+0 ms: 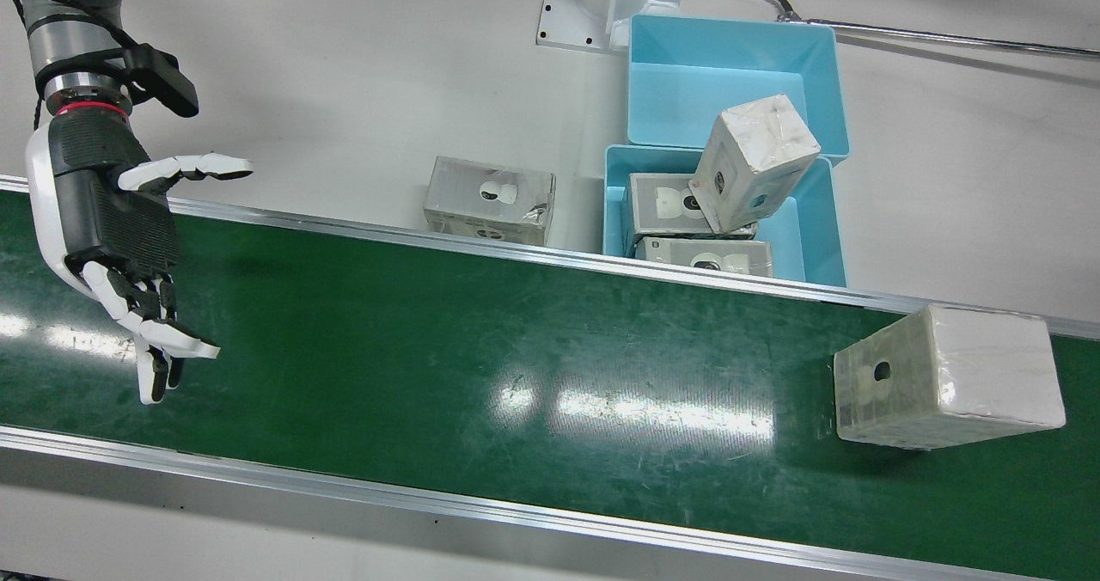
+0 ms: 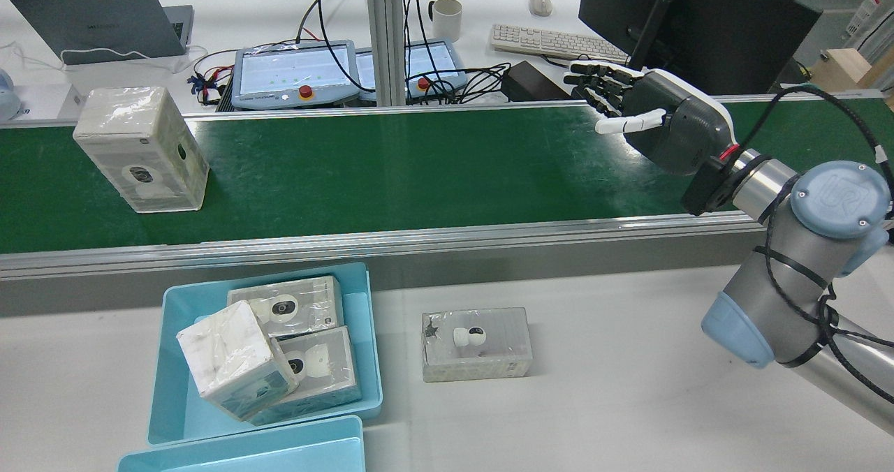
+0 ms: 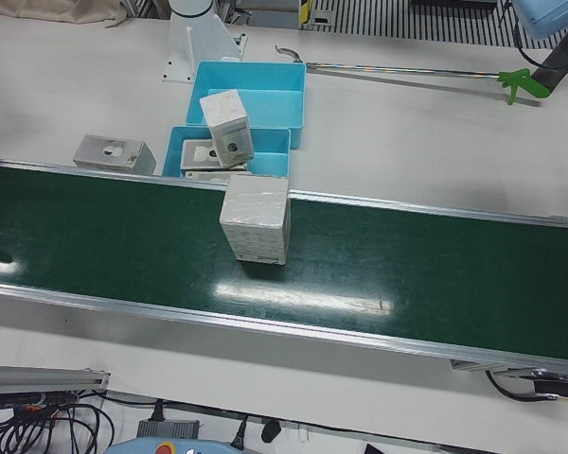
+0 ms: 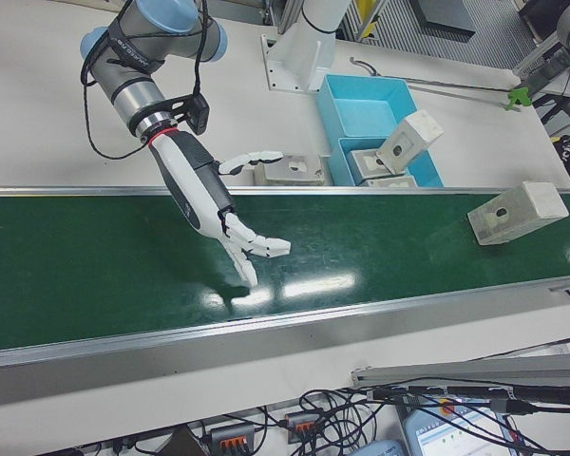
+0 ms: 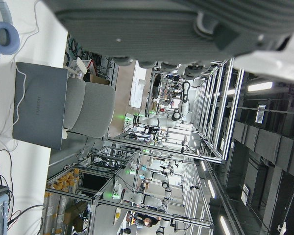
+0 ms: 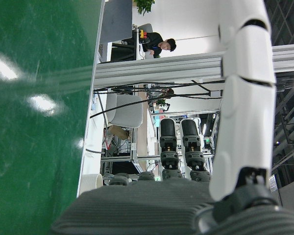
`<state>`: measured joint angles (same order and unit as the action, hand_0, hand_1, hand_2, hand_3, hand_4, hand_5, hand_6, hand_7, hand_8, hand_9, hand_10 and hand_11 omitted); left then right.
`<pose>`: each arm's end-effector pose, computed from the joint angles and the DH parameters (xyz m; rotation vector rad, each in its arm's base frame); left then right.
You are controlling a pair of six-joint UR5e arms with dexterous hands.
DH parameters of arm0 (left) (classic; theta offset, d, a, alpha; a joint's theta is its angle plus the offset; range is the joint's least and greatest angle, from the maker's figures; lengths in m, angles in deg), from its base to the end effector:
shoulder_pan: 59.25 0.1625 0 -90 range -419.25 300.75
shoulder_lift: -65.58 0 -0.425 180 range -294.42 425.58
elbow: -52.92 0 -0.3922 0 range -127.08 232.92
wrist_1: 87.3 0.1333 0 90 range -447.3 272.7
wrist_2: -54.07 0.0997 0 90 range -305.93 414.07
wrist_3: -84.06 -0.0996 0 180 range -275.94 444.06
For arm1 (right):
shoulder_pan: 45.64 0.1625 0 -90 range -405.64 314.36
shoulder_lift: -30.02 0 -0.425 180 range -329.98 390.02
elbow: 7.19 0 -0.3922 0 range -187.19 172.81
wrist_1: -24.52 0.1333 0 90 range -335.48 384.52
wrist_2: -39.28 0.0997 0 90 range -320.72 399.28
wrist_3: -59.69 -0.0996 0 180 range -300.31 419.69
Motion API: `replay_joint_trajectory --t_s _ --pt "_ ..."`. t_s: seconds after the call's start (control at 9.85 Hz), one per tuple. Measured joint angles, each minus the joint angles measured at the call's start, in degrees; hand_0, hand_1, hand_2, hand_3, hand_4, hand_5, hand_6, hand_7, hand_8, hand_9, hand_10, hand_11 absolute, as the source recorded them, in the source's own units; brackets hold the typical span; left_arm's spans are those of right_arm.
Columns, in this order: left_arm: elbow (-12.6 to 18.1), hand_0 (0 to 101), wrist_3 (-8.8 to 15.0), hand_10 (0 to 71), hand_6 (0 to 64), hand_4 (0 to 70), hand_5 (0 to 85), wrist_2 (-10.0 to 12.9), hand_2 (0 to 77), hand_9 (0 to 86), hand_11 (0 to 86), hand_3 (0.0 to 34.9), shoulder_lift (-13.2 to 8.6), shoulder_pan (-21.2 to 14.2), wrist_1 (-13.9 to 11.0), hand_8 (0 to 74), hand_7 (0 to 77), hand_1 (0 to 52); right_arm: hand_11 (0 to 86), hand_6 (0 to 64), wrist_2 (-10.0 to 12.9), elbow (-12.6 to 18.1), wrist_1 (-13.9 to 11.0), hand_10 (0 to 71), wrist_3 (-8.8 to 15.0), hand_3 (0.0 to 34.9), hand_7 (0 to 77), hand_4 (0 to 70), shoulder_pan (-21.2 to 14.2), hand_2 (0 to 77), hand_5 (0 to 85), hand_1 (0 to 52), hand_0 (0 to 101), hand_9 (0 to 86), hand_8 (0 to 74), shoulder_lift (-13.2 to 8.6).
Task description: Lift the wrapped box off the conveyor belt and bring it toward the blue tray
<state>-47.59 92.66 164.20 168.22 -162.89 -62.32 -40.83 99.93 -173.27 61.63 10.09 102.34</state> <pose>-0.2245 -0.5052 0.5256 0.2962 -2.1440 2.2296 -0.1990 -0.5591 0.4102 -0.5082 -2.2918 1.7104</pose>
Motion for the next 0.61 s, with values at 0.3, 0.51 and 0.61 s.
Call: replay_joint_trajectory --t_s 0.3,0.51,0.61 --pt "0.00 0 0.00 0.5 0.0 0.0 1.1 0.00 0.5 0.0 0.0 0.0 0.00 0.00 0.00 0.5 0.5 0.0 1.6 5.5 0.12 0.03 0.73 0.0 0.06 2.0 21.3 13.6 -0.01 11.4 18.0 13.6 48 2.7 0.0 -0.30" --pt "0.00 0 0.00 0.5 0.0 0.0 1.1 0.00 0.5 0.0 0.0 0.0 0.00 0.00 0.00 0.5 0.5 0.0 1.6 5.5 0.13 0.08 1.29 0.0 0.13 0.7 20.2 14.2 0.09 11.4 16.9 13.6 48 2.2 0.0 -0.33" --pt "0.00 0 0.00 0.0 0.0 0.0 1.1 0.00 1.1 0.0 0.0 0.0 0.00 0.00 0.00 0.5 0.5 0.0 1.6 5.5 0.13 0.05 1.97 0.0 0.23 0.7 20.2 14.2 0.13 11.4 16.9 13.6 48 2.2 0.0 -0.32"
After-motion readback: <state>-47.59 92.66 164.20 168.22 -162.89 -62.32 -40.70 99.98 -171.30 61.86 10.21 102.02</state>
